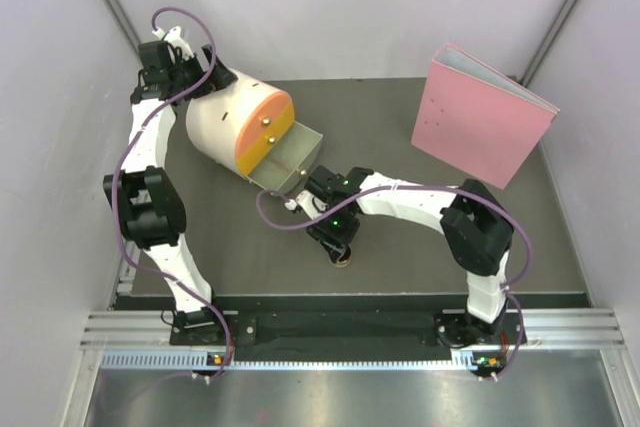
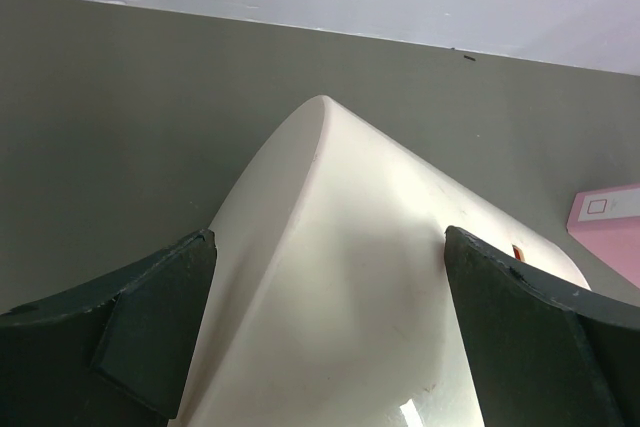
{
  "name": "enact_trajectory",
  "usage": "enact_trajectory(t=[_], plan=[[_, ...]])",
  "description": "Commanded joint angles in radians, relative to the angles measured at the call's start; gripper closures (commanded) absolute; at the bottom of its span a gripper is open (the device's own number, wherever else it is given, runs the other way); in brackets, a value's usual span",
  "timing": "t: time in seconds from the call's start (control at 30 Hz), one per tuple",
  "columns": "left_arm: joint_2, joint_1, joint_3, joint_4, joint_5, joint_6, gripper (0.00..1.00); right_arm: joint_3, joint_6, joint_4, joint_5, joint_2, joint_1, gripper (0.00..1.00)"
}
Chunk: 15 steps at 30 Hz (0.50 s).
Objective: Organize the makeup
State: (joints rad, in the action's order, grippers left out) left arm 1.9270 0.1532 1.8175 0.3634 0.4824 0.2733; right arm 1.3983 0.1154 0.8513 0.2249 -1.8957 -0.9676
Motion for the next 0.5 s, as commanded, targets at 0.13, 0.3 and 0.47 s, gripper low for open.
enact_trajectory(t=[0.13,0.3,0.47], plan=[[0.046,-0.015,-0.018,0.18,-0.022,-0.069,0.01,0.08,0.01,0.009,-0.047,-0.034,-0.014,0.94],[0.044,-0.015,-0.017,0.177,-0.019,-0.068,0.01,0.114,0.012,0.006,-0.11,-0.026,-0.014,0.98],[0.041,-0.015,-0.021,0.178,-0.019,-0.069,0.01,0.223,0.018,0.005,-0.133,-0.039,-0.014,0.98]])
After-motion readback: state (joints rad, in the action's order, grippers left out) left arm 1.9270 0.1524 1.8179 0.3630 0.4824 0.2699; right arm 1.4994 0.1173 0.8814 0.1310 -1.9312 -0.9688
